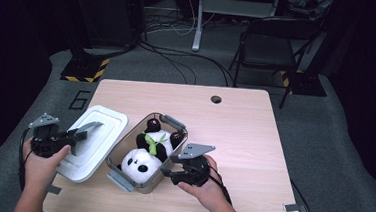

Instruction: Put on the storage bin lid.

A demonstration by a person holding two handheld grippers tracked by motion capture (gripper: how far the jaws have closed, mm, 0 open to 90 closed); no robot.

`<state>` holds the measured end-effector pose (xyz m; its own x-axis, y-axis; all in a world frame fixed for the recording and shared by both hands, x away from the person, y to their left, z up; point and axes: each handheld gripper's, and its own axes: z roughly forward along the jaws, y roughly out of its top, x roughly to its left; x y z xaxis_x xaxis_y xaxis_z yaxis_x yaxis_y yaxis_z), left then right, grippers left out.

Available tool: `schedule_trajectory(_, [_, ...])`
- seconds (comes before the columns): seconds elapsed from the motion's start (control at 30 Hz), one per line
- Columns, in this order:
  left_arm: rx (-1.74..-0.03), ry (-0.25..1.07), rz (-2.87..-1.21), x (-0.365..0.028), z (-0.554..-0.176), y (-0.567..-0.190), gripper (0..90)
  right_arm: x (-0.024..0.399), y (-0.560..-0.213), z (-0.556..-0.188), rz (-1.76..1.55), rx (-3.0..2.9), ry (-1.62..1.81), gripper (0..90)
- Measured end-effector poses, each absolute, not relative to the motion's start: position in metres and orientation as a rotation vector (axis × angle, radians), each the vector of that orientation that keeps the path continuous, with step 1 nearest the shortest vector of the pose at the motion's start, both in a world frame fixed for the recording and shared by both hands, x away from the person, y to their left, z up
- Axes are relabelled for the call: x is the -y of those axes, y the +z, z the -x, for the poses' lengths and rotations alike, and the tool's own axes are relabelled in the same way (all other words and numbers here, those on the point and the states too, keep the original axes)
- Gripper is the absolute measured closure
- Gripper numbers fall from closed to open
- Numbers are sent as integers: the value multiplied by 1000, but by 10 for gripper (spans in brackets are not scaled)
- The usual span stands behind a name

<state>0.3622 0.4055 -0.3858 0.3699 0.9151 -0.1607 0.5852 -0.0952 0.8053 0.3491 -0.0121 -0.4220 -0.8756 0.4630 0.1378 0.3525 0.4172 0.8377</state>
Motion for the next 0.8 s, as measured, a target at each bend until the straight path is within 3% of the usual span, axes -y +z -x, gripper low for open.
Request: schedule_trajectory(0.8, [-1216, 466, -1829, -373, -372, -366, 666, -6, -423, -348, -674, -2592, 1501, 451])
